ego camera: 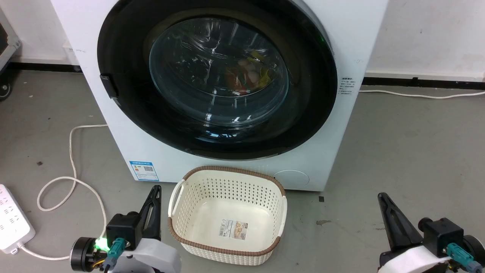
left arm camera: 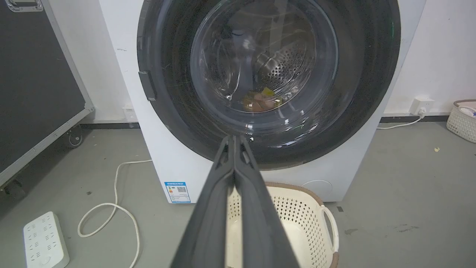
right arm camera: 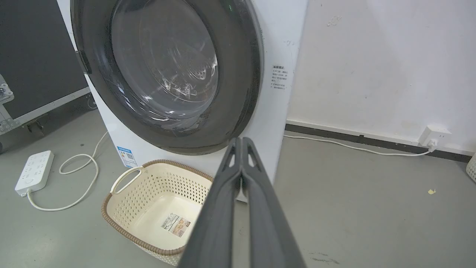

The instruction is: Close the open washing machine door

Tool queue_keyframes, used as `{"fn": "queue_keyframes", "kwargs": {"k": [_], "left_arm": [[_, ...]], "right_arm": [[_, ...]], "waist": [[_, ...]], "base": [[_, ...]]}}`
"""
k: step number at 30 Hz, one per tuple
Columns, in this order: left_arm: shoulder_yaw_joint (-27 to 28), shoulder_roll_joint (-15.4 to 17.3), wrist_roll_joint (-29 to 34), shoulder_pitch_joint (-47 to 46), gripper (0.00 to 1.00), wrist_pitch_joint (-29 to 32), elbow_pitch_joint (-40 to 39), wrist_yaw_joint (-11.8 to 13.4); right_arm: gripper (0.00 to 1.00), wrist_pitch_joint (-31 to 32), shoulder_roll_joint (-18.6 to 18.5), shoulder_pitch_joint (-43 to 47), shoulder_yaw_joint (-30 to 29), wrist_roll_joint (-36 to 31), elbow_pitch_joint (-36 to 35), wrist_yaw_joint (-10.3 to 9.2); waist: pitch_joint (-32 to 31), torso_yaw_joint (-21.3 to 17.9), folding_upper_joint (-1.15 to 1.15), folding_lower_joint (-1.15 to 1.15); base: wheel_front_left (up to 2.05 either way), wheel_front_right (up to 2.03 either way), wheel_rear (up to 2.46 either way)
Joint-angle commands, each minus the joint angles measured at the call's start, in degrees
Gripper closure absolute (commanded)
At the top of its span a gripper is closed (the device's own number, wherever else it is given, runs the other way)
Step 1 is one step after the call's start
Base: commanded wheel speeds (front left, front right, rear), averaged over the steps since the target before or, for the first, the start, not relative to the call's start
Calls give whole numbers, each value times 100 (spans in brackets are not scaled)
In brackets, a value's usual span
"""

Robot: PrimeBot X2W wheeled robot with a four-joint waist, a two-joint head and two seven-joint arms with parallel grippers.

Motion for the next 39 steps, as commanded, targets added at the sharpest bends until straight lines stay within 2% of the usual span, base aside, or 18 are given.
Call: {"fn": "queue_keyframes", "kwargs": {"k": [1,39], "left_arm": [[30,-6,34,94,100,30,-52,30],[170,-12,130,147,100,475,-371,122]], "right_arm": [[100,30,20,-83,14,-50,-61,-2],[100,477,30,-148,144,-149,-203,-4]], "waist": [[2,2,0,0],[58,45,0,0]], "base": [[0,0,0],[0,0,0]]}}
